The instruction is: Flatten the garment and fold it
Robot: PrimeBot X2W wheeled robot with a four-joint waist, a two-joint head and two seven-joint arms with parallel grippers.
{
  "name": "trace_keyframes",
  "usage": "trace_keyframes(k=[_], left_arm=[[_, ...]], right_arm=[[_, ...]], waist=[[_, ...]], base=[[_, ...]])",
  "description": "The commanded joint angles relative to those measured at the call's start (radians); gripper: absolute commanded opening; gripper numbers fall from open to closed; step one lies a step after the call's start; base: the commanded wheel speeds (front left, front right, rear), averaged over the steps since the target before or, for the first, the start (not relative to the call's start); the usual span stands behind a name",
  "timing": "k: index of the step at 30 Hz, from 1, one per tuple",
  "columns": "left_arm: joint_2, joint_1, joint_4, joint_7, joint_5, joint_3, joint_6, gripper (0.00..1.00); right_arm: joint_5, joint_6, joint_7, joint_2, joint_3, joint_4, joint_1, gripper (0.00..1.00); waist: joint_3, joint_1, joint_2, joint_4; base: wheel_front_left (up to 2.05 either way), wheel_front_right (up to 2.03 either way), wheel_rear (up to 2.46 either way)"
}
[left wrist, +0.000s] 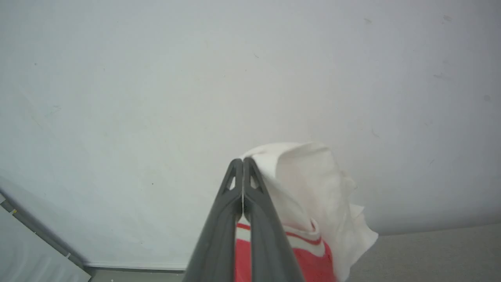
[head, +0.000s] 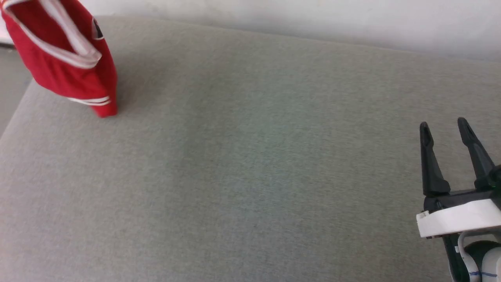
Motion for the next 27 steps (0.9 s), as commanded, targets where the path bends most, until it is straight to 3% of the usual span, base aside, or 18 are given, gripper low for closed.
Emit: trace_keyframes(k=[1, 8, 17, 27], left_arm=[[-0.023, -0.022, -0.02, -0.003, 0.006, 0.001, 0.011, 0.0], [-0.119, -0.103, -0.108, -0.006, -0.009, 0.011, 0.047, 0.0], [-0.282, -0.163, -0.179, 0.014, -0.055, -0.008, 0.075, 0.0], [-0.437, -0.061, -0.246, 0.02, -0.091, -0.097, 0.104, 0.0]], right_arm=[[0.009, -0.001, -0.01, 0.002, -0.005, 0.006, 0.009, 1.0], [0.034, -0.001, -0.041, 0.002, -0.026, 0.034, 0.018, 1.0], [0.061, -0.001, -0.071, 0.002, -0.033, 0.054, 0.026, 1.0], [0.071, -0.001, -0.098, 0.002, -0.055, 0.074, 0.013, 1.0]], waist=[[-0.045, 0.0001, 0.0, -0.05], [-0.078, 0.0001, 0.0, -0.115], [-0.09, 0.0001, 0.0, -0.182], [-0.081, 0.0001, 0.0, -0.24]], base=[[0.0, 0.0, 0.0], [0.0, 0.0, 0.0], [0.0, 0.0, 0.0], [0.0, 0.0, 0.0]])
